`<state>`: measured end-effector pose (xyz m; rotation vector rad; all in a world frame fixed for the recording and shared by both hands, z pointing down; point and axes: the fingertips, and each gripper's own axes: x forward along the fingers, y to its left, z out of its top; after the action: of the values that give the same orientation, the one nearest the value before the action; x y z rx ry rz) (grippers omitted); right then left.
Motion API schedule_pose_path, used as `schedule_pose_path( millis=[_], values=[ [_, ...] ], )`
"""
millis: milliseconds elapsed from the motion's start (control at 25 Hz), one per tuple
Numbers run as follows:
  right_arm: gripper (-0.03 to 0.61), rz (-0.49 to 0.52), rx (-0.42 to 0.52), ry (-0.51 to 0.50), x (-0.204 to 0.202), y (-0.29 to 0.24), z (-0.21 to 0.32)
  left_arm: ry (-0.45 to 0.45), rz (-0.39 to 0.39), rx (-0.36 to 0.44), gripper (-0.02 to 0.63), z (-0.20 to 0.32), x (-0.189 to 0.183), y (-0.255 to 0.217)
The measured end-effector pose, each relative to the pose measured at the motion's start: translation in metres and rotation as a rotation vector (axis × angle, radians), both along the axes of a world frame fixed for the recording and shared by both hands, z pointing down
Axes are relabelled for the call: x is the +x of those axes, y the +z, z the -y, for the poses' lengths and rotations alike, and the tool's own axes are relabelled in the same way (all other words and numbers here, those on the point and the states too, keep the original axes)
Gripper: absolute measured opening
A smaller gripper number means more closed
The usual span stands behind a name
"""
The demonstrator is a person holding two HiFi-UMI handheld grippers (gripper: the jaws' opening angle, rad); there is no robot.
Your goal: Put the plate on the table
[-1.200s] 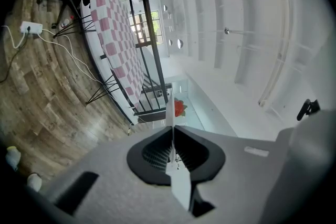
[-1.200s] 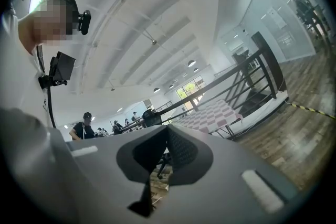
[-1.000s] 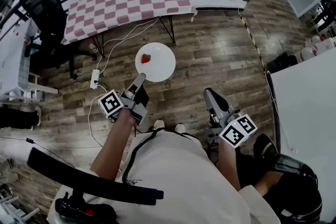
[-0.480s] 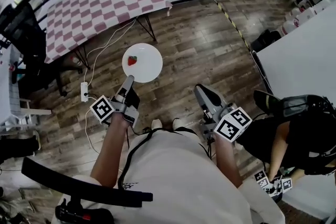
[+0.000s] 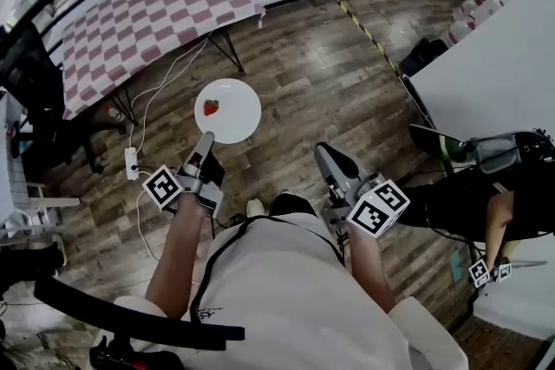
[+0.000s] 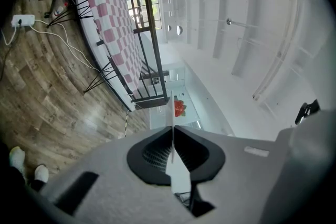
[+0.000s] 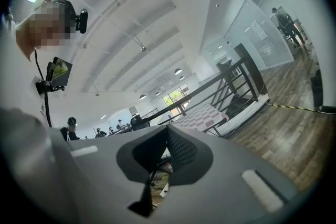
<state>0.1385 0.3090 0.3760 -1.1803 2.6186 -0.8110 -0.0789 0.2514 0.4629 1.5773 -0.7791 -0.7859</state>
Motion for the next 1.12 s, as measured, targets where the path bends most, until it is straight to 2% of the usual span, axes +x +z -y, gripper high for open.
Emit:
schedule_pose_path(
  millis=[280, 600, 1120],
  values=[
    [0.008, -0.007, -0.019, -0.021, -0.008, 0.009, -0.003, -0.023, -0.009, -0.002, 0.02, -0.008, -0.01, 0.004],
    [0.008, -0.006, -0.022, -0.09, -0.022, 0.013, 0.009, -0.084, -0.007, -0.007, 0.02, -0.01, -0.026, 0.009],
    [0.008, -0.013, -0.029, -0.191, -0.039, 0.02, 0.065, -0.177, -0.008, -0.013, 0.02, 0.021, -0.041, 0.013]
  ],
)
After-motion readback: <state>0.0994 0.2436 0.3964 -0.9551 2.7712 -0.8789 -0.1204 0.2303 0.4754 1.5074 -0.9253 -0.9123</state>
